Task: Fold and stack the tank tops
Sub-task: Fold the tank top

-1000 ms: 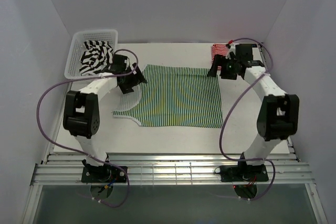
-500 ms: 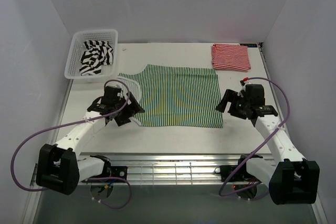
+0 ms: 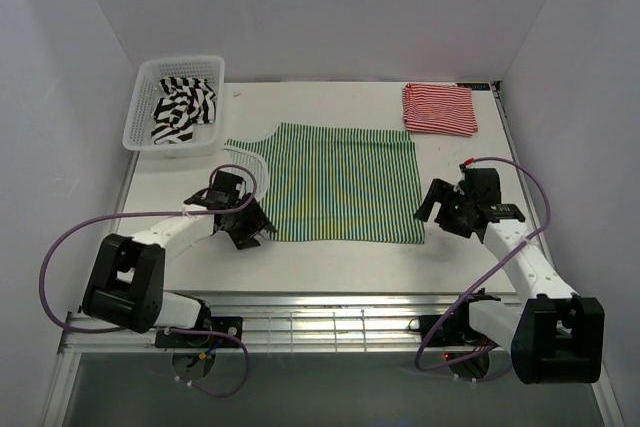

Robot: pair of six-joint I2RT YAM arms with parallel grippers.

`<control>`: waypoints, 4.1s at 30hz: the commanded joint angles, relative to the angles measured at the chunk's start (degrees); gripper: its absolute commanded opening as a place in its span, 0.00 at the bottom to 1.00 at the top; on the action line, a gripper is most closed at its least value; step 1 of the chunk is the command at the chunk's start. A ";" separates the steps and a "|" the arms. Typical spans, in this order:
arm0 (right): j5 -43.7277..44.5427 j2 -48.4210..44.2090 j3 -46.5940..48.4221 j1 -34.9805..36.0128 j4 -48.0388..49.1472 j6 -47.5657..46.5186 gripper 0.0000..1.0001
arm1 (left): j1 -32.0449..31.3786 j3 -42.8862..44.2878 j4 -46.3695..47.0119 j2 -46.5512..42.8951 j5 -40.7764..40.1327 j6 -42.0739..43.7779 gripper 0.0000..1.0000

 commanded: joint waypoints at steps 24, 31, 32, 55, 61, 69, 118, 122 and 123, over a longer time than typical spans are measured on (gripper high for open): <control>-4.72 8.92 -6.00 -0.59 3.56 -0.97 0.63 | -0.30 -1.16 4.93 3.37 1.23 -2.50 0.00; -3.66 11.56 -6.52 -0.59 5.23 -0.09 0.31 | -0.30 -0.72 4.84 2.93 1.32 -2.58 0.00; -3.92 11.65 -6.52 -0.59 5.24 -0.26 0.19 | -0.30 -0.63 4.84 2.75 1.32 -2.58 0.00; -8.14 8.74 6.65 -0.67 -2.58 -1.41 0.08 | 0.22 11.84 -1.48 1.34 2.29 -2.32 0.00; -7.70 13.22 12.36 -1.20 -3.29 -1.85 0.08 | 2.77 17.38 -3.07 6.08 1.94 0.05 0.00; -8.14 21.48 20.88 -1.82 -3.29 -2.37 0.08 | 4.27 26.34 -4.39 14.35 3.17 2.78 0.00; -15.08 31.33 23.54 7.50 4.53 -7.21 0.90 | 4.96 33.22 -8.78 17.08 -4.92 7.70 0.98; -14.65 32.21 22.83 7.50 4.53 -8.17 0.90 | 6.81 29.61 -9.14 15.24 -8.17 7.70 0.98; -14.38 32.65 22.66 7.50 4.53 -8.35 0.90 | 7.51 28.91 -9.05 15.06 -8.52 7.70 0.98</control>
